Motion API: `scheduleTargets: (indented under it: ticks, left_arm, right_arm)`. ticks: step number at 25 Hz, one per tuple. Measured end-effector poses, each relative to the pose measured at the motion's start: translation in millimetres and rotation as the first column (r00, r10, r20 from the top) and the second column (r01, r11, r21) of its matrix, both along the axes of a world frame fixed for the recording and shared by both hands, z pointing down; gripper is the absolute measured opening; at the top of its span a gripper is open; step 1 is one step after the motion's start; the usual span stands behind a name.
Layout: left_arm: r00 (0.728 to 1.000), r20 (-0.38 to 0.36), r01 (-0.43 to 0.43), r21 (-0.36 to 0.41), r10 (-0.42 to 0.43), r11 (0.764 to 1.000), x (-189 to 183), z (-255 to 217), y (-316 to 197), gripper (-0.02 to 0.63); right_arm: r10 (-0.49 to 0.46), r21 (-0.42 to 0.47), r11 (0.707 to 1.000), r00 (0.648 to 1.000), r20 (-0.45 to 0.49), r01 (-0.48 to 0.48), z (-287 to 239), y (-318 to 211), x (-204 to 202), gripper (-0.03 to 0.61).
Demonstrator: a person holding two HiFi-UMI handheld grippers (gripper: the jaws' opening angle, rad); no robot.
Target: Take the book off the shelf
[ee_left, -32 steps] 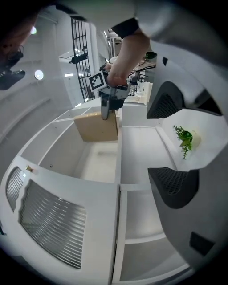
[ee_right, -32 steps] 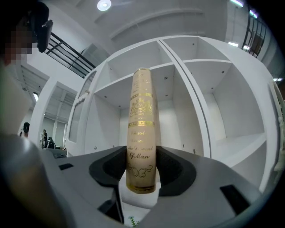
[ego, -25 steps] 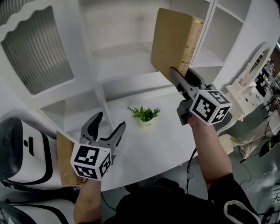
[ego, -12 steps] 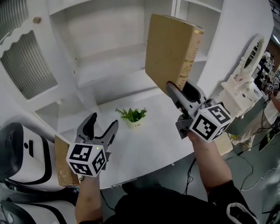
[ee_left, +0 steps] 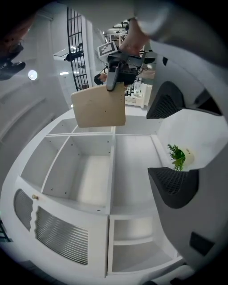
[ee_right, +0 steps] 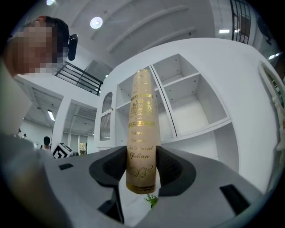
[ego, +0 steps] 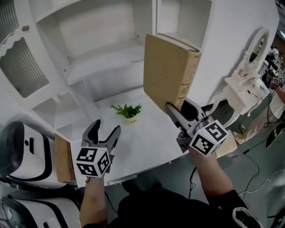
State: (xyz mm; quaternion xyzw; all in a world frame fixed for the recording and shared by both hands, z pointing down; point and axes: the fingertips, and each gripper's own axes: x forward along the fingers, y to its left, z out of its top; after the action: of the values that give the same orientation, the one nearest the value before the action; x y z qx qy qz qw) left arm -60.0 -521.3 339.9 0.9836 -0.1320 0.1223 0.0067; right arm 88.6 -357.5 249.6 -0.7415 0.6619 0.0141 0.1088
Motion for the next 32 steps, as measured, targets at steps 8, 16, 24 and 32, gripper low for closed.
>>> scheduleTargets:
  ticks: [8,16,24,32]
  left_arm:
    - [1.000,-0.006,0.003,0.007,-0.003,1.000,3,17,27,0.356]
    - [1.000,-0.007,0.021,-0.015,-0.021,1.000,-7,40,36,0.354]
    - [0.997,-0.035,0.062,-0.043,-0.064,0.997,-6,44,29,0.354]
    - [0.994,-0.032,0.101,-0.033,-0.102,0.994,-16,48,16,0.354]
  right_arm:
    - [-0.063,-0.004,0.998,0.998,0.018,0.063,42,26,-11,0.209]
    - [-0.100,-0.047,0.994,0.994,0.032,0.102,91,33,-29,0.209]
    - [-0.123,-0.026,0.992,0.988,0.094,0.126,116,25,-28,0.207]
    - [-0.134,-0.036,0.990,0.988,0.083,0.137,130,19,-32,0.206]
